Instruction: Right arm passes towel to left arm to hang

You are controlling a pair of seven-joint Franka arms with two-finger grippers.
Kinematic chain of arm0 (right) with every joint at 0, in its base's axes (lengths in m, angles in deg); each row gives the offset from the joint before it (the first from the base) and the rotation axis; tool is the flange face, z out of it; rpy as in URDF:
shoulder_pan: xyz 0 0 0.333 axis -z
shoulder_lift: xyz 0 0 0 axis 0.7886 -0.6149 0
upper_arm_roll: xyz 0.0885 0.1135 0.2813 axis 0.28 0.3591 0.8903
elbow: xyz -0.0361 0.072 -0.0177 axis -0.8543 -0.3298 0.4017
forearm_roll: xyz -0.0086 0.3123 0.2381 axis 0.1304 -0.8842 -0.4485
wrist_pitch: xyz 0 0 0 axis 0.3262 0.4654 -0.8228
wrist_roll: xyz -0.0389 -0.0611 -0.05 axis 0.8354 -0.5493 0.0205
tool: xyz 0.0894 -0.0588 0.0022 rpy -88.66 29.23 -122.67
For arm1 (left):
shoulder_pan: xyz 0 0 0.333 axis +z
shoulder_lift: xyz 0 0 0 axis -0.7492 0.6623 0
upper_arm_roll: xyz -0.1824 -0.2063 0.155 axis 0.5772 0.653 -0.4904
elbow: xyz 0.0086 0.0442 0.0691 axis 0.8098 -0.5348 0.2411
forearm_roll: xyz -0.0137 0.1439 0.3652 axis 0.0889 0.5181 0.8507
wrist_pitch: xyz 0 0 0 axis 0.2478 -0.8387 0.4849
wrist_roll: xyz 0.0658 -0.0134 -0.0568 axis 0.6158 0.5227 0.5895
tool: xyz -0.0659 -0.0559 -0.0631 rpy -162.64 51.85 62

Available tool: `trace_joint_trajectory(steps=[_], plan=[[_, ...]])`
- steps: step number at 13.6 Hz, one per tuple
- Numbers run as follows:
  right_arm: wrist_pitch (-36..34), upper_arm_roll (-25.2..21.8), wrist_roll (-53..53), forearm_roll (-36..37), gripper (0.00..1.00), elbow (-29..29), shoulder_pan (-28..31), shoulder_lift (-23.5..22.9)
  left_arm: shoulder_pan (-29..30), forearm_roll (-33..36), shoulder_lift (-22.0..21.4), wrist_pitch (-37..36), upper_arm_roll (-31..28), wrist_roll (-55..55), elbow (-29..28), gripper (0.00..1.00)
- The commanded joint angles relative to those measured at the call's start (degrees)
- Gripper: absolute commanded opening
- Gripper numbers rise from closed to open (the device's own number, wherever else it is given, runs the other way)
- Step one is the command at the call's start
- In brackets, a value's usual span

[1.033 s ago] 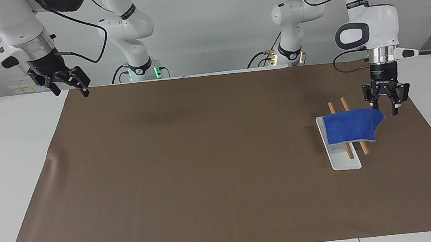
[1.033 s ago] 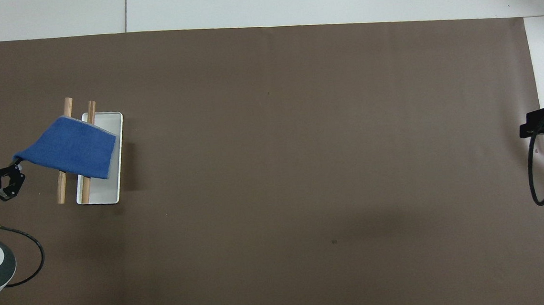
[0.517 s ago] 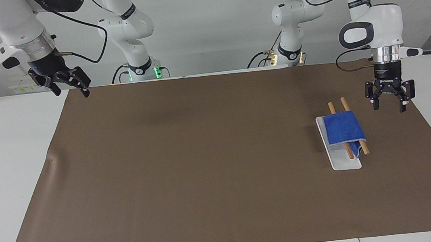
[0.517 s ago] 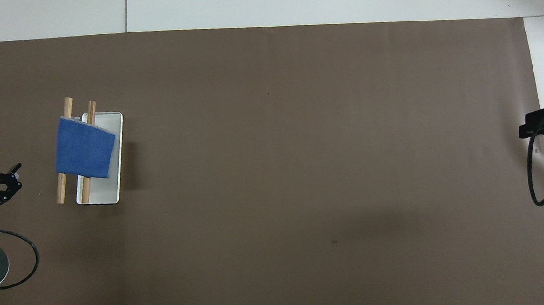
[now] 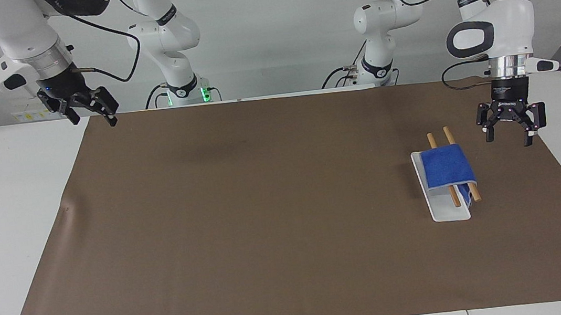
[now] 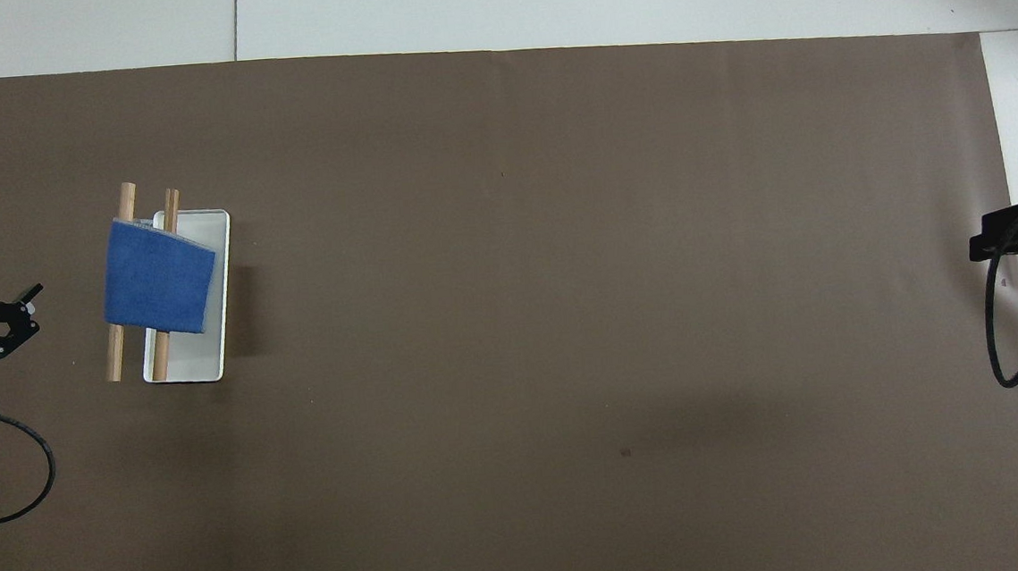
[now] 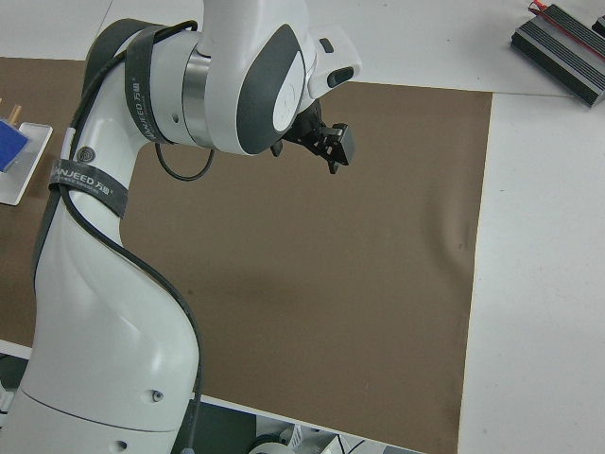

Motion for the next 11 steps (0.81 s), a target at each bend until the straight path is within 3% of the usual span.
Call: trace_joint_trajectory(steps=[1, 4, 8, 11], plan=[[0.9, 0.2, 1.1, -1.3, 1.0, 2.9, 0.2, 1.9, -2.9, 4.0, -0.4, -5.0, -0.2, -1.4, 2.2, 1.0], [0.9, 0.6, 0.6, -1.1, 1.0, 2.9, 0.1, 2.1, -6.7, 13.0, -0.5, -9.1, -0.2, -1.4, 3.1, 1.0], [0.6, 2.1, -2.3, -1.0, 1.0, -2.1, 0.4, -0.3, -9.0, 24.6, 0.1, -18.4, 0.1, -2.8, 7.9, 1.0], [-0.3, 2.1, -2.3, -0.7, 1.0, -3.1, 0.4, -0.9, -9.3, 27.9, 0.1, -20.4, 0.1, -17.0, 8.7, 1.0]])
